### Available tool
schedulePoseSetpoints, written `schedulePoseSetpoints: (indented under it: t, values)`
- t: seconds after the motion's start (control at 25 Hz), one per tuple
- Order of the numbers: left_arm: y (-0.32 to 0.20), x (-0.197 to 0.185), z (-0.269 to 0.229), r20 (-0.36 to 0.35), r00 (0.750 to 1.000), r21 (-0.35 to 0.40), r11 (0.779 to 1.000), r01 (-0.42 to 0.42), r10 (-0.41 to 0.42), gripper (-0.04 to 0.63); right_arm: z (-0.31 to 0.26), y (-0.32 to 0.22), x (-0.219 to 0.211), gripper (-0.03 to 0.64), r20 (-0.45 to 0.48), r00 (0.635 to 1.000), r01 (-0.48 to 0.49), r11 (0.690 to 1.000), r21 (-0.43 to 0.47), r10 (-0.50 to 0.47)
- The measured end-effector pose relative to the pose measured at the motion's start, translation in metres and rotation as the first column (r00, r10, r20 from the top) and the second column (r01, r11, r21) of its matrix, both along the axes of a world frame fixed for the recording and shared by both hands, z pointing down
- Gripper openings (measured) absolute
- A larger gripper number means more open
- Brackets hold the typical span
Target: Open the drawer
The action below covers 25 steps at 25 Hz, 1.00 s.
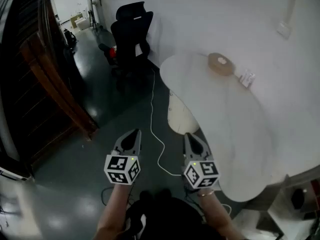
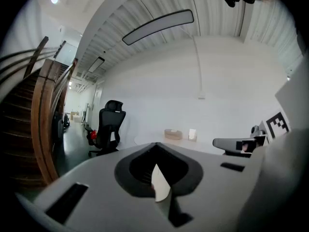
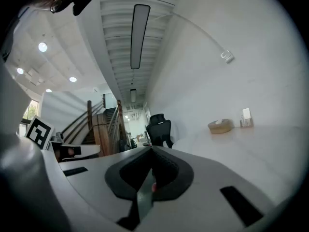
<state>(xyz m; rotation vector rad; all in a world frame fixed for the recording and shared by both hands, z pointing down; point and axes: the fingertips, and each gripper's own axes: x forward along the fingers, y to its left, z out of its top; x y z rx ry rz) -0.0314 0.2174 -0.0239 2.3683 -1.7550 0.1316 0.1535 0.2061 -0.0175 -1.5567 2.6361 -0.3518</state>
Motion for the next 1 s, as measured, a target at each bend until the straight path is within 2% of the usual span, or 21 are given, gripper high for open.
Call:
schedulePoseSetpoints:
  t: [0.32,0.8,1.0]
  values:
    - [-0.006,0.008,0.003,0.05,0.999,-0.004,1.0,0.011,-0.011,0.002,0.005,0.0,0.003,0.003,0.011,1.0,0.014,1.0,-0.007,-0.014]
    - [-0.026,0.022,0.012,0.074,0.997,-0.03,0.999,0.014,-0.012,0.005,0.018,-0.019,0.007,0.003,0.018,0.999,0.029,0.999,-0.038,-0.028]
    - [-0.047,0.019,0.02,0.054,0.999,-0.053,0.999,0.006,-0.003,0.057,0.027,-0.034,-0.002,0.003,0.018,0.999,0.033,0.998,-0.058,-0.032]
